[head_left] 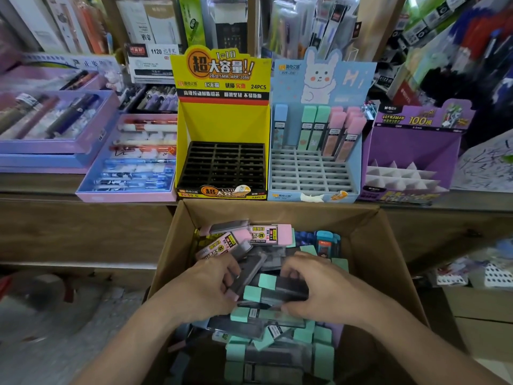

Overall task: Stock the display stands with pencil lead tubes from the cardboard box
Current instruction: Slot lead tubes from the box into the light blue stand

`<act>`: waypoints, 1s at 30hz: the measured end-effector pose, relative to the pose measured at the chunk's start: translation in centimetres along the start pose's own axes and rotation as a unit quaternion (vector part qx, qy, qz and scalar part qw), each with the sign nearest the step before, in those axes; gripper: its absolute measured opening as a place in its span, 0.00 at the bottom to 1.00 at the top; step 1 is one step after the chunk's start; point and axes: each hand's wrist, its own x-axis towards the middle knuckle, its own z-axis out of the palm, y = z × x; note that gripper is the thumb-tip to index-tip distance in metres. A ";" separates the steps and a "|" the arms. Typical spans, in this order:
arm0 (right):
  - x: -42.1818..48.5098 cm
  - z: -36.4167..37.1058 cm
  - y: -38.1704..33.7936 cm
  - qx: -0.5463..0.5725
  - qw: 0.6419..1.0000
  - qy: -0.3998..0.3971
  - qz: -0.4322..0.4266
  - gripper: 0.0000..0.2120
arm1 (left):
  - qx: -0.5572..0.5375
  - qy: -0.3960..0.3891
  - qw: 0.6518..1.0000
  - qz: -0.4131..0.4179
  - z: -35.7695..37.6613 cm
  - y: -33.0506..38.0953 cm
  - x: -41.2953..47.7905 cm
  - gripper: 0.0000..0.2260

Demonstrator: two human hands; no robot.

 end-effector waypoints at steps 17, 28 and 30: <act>-0.3 -2.6 0.8 0.245 0.965 0.027 0.084 0.14 | -0.114 0.147 0.982 0.029 -1.4 1.6 -0.6 0.11; -0.3 -3.1 -0.2 0.617 0.785 0.026 0.057 0.15 | -0.316 0.105 0.940 0.075 -1.6 2.8 -1.1 0.13; -0.1 -2.9 -0.4 0.636 0.769 0.018 0.059 0.17 | -0.406 0.050 0.910 0.062 -1.4 2.8 -0.9 0.16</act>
